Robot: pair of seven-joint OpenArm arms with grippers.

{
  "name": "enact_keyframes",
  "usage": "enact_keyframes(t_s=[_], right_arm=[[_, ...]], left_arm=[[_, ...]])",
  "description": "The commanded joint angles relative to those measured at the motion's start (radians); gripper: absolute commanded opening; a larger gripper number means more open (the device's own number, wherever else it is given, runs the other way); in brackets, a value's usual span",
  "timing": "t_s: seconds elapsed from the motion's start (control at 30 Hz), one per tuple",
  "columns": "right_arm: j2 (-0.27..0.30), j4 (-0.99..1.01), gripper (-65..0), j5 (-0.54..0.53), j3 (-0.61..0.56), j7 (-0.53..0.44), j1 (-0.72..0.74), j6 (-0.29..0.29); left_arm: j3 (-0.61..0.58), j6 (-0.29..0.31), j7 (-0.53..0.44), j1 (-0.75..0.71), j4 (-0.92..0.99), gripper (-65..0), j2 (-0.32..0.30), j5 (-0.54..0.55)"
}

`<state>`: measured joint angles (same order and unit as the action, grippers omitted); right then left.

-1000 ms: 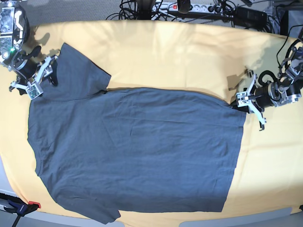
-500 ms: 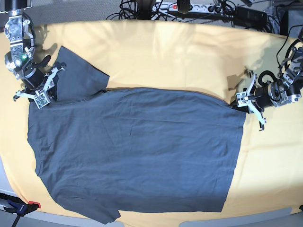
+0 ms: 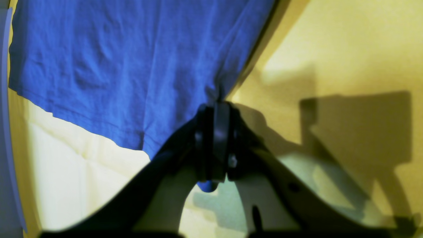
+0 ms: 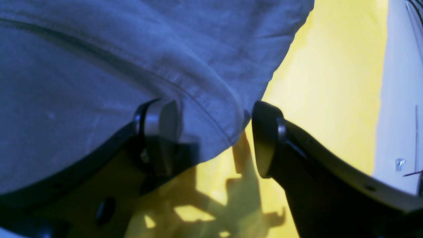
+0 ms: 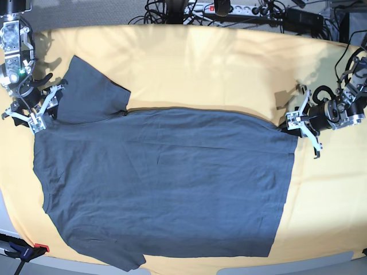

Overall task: Fold the T-shirt properly
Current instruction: 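Grasp the side edge with both grippers at the sleeve and hem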

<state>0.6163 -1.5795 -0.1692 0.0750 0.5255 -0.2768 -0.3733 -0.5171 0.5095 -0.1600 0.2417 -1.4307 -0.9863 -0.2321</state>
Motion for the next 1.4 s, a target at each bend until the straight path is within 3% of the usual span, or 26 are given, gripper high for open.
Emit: enact_keyframes(t_s=[0.0,0.1,0.33,0.37,0.47,0.5,0.63,0.83,0.97,1.17,1.37], right_arm=[[0.012,0.036,-27.0,0.029,-0.005,0.089,-0.019,-0.035],[0.013,0.098,-30.5,0.047,-0.005,0.037,-0.016,-0.004],[0.013,0.134,-39.1,0.039,-0.005,-0.010,-0.008,-0.004],[0.013,0.134,-42.3,0.039,-0.005,-0.010,-0.008,-0.004],[0.016,0.134,-62.4,0.039,-0.005,-0.009,-0.008,-0.002],[0.019,0.133,-65.0,0.040,-0.005,-0.009,-0.008,0.014],[0.030,0.109,-65.0,0.039,-0.002,-0.010,-0.009,0.072],[0.097,-0.025,-65.0,0.023,0.000,0.054,-0.021,0.070],[0.152,-0.119,-65.0,-0.050,0.000,0.074,-0.051,0.066],[0.204,-0.226,-65.0,-0.052,0.007,0.101,-0.113,0.068],[0.216,-0.299,-65.0,-0.052,0.073,0.124,-0.216,0.028]], left_arm=[[0.012,-0.009,-0.014,0.020,-0.009,-65.0,-0.025,0.013],[0.012,-0.008,-0.014,0.019,-0.009,-65.0,-0.025,0.013],[0.012,-0.008,-0.014,0.019,-0.009,-65.0,-0.026,0.013],[0.012,-0.008,-0.014,0.019,-0.009,-65.0,-0.026,0.013],[0.012,-0.009,-0.014,0.020,-0.009,-65.0,-0.028,0.013],[0.012,-0.009,-0.015,0.020,-0.009,-65.0,-0.028,0.013],[0.012,-0.008,-0.015,0.019,-0.009,-65.0,-0.029,0.013],[0.012,-0.004,-0.021,0.019,-0.009,-65.0,-0.058,0.018],[0.012,0.064,-0.053,0.019,-0.025,-65.0,-0.101,0.097],[0.012,0.180,-0.057,0.019,-0.117,-65.0,-0.171,0.162],[0.012,0.189,-0.056,0.018,-0.196,-65.0,-0.237,0.185]])
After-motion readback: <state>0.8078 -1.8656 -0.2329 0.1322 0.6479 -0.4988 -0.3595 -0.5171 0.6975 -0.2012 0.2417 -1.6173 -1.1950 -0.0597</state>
